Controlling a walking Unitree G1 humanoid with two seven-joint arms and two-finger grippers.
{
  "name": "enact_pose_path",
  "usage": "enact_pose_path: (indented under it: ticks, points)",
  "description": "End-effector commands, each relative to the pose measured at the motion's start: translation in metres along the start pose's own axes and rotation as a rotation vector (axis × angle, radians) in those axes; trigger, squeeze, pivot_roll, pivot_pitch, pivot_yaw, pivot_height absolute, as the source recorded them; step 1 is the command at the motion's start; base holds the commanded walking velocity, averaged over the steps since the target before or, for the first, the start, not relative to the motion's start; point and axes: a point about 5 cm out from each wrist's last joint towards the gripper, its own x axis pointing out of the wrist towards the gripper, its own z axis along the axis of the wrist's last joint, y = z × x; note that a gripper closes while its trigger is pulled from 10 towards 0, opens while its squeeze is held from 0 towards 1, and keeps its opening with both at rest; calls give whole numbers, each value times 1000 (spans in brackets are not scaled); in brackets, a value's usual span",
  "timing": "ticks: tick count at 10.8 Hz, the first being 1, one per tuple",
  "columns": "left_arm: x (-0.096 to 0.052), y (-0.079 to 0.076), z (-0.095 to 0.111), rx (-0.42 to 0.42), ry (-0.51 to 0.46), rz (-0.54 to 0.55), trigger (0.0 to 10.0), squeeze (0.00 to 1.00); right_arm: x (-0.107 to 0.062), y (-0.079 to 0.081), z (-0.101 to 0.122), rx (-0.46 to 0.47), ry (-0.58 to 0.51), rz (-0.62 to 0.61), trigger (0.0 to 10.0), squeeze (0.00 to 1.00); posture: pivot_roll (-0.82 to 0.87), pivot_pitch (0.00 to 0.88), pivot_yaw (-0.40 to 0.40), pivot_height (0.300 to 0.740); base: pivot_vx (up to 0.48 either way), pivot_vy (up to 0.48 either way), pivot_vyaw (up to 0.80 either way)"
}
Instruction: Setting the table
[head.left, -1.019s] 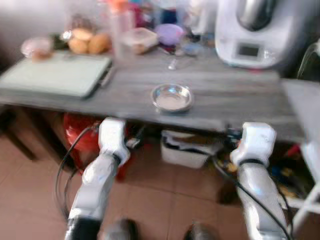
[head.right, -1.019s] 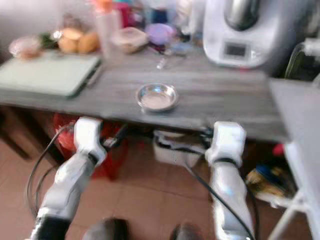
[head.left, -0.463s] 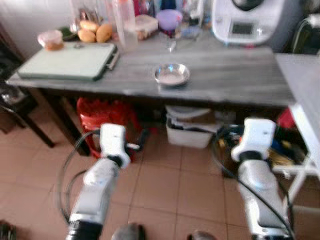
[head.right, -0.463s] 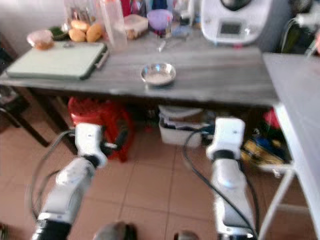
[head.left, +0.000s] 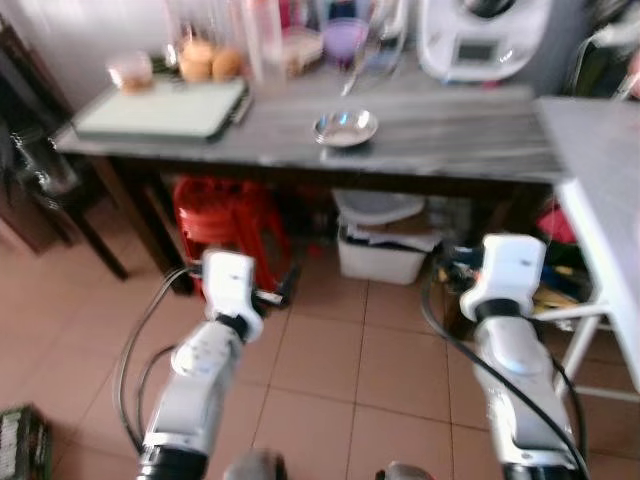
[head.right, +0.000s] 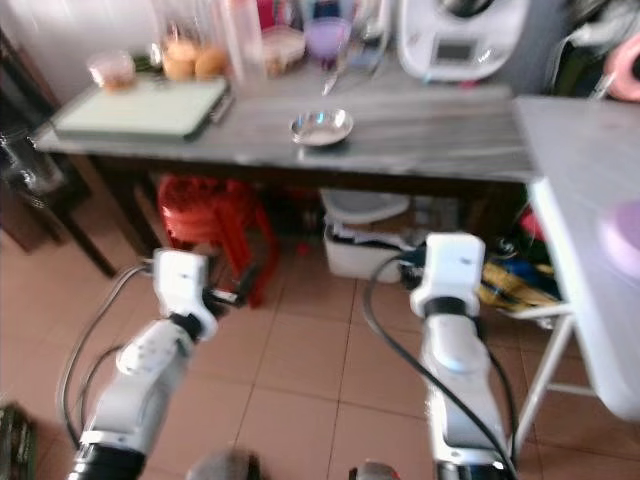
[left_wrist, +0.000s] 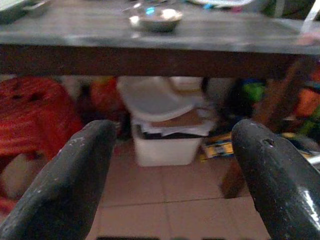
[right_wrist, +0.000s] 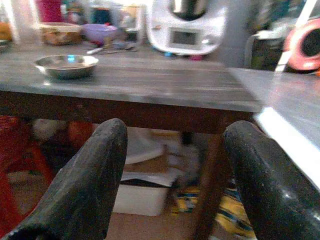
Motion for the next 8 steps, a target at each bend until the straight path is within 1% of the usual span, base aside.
enact_pose_path:
  ticks: [1, 3, 4, 8]
  points:
    - [-1, 4, 6, 20, -26, -1, 10000, 0, 1, 2, 1, 8, -4, 3, 10000, 0, -75, 0, 42, 740, 0, 0, 0]
    - [-1, 5, 10, 15, -47, -11, 10000, 0, 0, 3, 0, 7, -2, 2, 10000, 0, -78, 0, 45, 740, 0, 0, 0]
    - [0, 5, 11, 17, -52, -6, 10000, 0, 0, 2, 0, 5, -2, 0, 10000, 0, -80, 0, 45, 740, 0, -307, 0]
    - [0, 4, 10, 12, -51, -8, 10000, 0, 1, 3, 0, 3, -3, 4, 10000, 0, -76, 0, 45, 740, 0, -404, 0]
